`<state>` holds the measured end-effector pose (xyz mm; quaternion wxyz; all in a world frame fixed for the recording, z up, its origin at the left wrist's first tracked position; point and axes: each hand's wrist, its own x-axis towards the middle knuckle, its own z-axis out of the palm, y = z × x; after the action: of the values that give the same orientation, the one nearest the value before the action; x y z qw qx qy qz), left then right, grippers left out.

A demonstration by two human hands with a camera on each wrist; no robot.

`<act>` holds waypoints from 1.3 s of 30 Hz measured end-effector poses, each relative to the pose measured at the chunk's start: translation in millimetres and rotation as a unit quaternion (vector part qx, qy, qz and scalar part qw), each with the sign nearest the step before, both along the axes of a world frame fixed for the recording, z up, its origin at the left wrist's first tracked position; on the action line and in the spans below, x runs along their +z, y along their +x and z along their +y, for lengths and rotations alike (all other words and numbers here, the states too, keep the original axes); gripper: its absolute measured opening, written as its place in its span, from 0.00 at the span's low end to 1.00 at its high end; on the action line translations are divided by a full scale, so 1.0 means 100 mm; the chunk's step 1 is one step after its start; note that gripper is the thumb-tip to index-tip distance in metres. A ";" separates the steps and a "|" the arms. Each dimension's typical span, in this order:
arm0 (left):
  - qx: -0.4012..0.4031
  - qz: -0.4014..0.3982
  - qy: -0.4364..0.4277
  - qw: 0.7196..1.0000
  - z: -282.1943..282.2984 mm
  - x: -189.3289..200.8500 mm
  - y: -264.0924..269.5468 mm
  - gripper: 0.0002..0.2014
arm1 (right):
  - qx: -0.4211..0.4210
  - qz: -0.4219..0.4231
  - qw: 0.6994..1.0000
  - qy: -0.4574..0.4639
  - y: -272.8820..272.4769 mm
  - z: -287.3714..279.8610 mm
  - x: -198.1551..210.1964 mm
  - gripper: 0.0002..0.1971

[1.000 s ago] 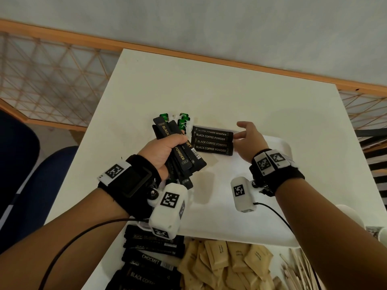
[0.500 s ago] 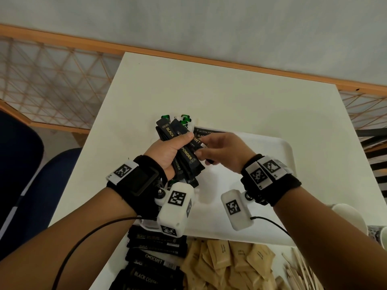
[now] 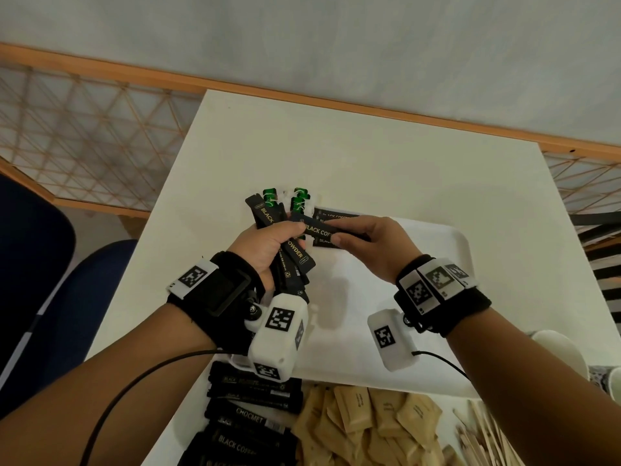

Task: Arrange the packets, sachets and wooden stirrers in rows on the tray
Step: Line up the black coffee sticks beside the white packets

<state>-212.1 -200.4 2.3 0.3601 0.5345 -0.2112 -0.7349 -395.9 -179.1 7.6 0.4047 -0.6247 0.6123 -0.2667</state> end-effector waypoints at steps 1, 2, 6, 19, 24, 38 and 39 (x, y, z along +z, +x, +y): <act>0.006 0.005 -0.002 1.000 0.00 -0.01 -0.01 0.02 | -0.006 0.004 1.000 0.000 0.00 0.00 0.00 0.12; 0.015 0.015 -0.001 1.000 0.00 0.00 -0.01 0.03 | -0.013 0.010 1.000 0.002 -0.01 -0.01 -0.01 0.11; 0.025 0.026 -0.007 0.999 -0.03 -0.02 0.02 0.06 | -0.043 0.084 0.995 -0.012 -0.16 -0.06 -0.09 0.08; 0.017 0.003 -0.001 1.000 -0.06 -0.05 0.10 0.13 | -0.020 0.240 0.970 0.036 -0.21 -0.17 -0.28 0.04; 0.014 -0.001 0.000 1.000 -0.07 -0.05 0.10 0.14 | -0.026 0.248 0.968 0.027 -0.21 -0.20 -0.31 0.03; -0.021 0.023 -0.018 0.999 0.07 0.07 -0.02 0.24 | 0.012 -0.028 0.998 0.061 0.21 -0.04 0.04 0.08; -0.022 0.026 -0.023 0.999 0.07 0.07 -0.03 0.25 | 0.027 -0.028 0.997 0.060 0.26 -0.02 0.05 0.07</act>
<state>-215.2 -193.2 9.3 0.3616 0.5023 -0.2303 -0.7509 -370.1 -181.4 12.7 0.4655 -0.6081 0.5982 -0.2360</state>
